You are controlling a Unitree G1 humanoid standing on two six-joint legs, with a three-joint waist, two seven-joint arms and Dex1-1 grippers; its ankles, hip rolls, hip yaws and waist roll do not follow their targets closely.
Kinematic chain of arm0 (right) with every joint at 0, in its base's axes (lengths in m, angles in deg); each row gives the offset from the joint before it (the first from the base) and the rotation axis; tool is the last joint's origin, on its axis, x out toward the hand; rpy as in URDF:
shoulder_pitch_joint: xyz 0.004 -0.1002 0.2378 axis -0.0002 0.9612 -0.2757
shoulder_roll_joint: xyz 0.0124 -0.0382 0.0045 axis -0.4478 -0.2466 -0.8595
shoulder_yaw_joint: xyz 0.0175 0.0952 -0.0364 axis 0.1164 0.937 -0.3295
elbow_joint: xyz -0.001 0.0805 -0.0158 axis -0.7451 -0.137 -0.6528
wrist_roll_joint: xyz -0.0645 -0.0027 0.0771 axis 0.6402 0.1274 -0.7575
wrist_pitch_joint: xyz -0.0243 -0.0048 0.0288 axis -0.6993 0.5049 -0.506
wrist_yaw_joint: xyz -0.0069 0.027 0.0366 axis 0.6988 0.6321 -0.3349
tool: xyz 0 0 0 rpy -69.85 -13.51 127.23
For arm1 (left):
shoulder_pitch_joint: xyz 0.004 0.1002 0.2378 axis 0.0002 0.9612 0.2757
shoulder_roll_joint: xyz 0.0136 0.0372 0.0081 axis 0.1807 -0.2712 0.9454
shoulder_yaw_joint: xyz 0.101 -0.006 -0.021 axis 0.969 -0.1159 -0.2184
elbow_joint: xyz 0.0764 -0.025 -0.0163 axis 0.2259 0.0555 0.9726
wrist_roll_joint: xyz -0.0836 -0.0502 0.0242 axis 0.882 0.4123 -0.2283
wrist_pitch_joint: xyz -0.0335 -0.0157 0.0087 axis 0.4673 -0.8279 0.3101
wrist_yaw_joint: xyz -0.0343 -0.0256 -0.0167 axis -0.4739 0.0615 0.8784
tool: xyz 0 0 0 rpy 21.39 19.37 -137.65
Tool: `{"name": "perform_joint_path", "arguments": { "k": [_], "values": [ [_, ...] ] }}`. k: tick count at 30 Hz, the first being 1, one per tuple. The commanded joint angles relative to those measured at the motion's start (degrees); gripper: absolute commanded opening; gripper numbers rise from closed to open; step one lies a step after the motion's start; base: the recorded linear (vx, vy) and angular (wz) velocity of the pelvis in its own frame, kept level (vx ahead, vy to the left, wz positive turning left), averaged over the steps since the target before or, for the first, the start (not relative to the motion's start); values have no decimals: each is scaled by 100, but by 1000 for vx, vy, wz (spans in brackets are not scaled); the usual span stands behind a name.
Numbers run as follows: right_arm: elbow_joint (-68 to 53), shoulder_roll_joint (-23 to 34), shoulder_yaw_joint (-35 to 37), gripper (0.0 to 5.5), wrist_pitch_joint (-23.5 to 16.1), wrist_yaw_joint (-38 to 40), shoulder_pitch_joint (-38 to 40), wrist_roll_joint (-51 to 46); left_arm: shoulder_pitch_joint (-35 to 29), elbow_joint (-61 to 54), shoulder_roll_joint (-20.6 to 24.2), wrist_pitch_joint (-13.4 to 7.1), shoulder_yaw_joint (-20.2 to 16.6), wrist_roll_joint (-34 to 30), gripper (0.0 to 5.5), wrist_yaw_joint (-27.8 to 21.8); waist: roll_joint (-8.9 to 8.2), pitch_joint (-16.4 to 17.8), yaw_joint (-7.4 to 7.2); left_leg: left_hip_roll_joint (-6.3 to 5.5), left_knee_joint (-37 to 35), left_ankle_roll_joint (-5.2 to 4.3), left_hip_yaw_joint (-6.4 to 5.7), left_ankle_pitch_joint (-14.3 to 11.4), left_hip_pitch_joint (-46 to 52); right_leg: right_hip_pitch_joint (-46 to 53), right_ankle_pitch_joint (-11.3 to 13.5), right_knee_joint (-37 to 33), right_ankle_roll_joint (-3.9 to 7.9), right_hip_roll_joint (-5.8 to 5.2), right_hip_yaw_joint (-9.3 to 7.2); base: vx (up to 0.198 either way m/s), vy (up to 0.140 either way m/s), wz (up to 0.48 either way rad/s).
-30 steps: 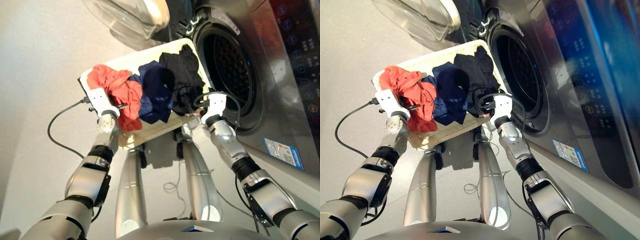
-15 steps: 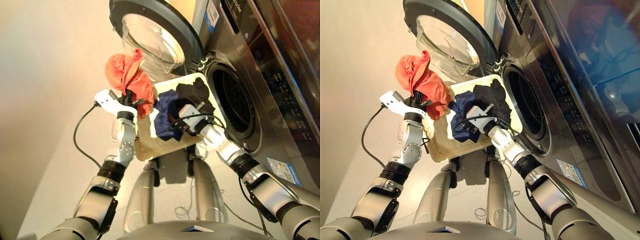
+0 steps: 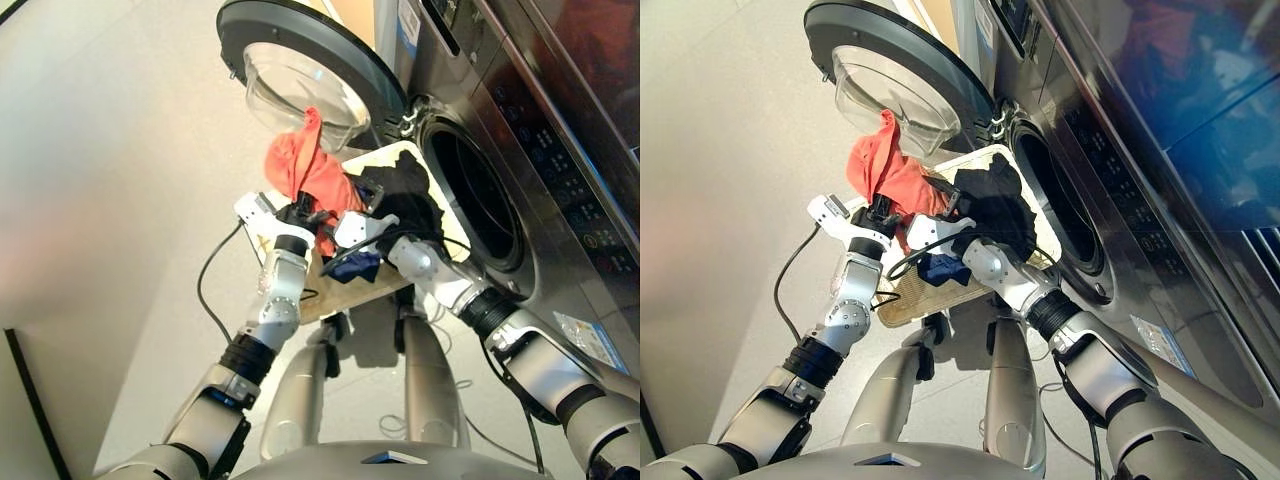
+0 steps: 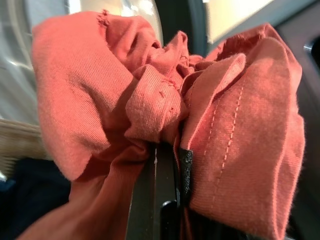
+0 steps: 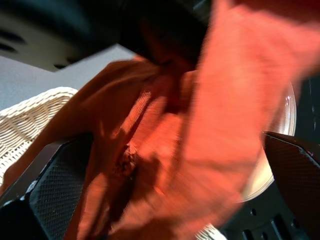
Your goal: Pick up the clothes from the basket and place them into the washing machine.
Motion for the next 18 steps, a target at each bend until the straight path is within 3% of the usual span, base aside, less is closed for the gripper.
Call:
{"name": "perform_joint_path", "arguments": {
  "k": [1,4,5,6,11,12,13,14,18],
  "values": [
    [278,-320,-42,550,-222,140,-691,80,26,-848,208,-48,228,155,0,-407,222,-176,11,162,600,-55,-149,-470,-52,348,775,-1179,588,-318,53,0,0,0],
    [576,-428,35,550,-207,170,-888,-20,103,-1054,363,92,471,294,0,-538,257,-205,72,139,590,-59,-179,-440,-100,308,790,-1170,588,-334,37,0,0,0],
    [606,-452,70,326,-208,209,-948,-34,141,-1092,402,127,519,320,0,-566,259,-212,94,135,570,-64,-190,-425,-105,306,793,-1175,589,-338,24,0,0,0],
    [597,-435,102,0,-210,281,-986,5,167,-1131,437,141,542,325,0,-579,263,-212,102,131,570,-64,-200,-424,-113,294,793,-1162,590,-338,22,0,0,0],
    [324,-334,330,0,-287,463,-821,-103,199,-956,446,118,489,258,0,-525,215,-182,85,137,606,-60,-210,-436,-158,234,789,-1096,586,-326,4,0,0,0],
    [274,-294,340,0,-297,487,-776,-83,186,-904,417,98,450,250,47,-499,202,-173,69,137,621,-60,-220,-442,-170,225,788,-1092,584,-321,2,0,0,0],
    [232,-279,348,0,-301,493,-745,-78,176,-872,399,87,425,245,416,-493,193,-167,64,139,627,-62,-225,-443,-179,223,785,-1094,585,-319,-1,0,0,0],
    [193,-267,362,0,-313,493,-673,-103,171,-813,366,76,383,244,550,-471,178,-164,48,137,632,-65,-229,-446,-178,225,782,-1088,586,-319,-3,0,0,0],
    [199,-284,502,0,-362,598,-359,-203,163,-377,304,47,155,196,550,-455,129,-152,-28,142,635,-73,-220,-454,-176,231,797,-1118,587,-311,18,0,0,0]
  ]
}}
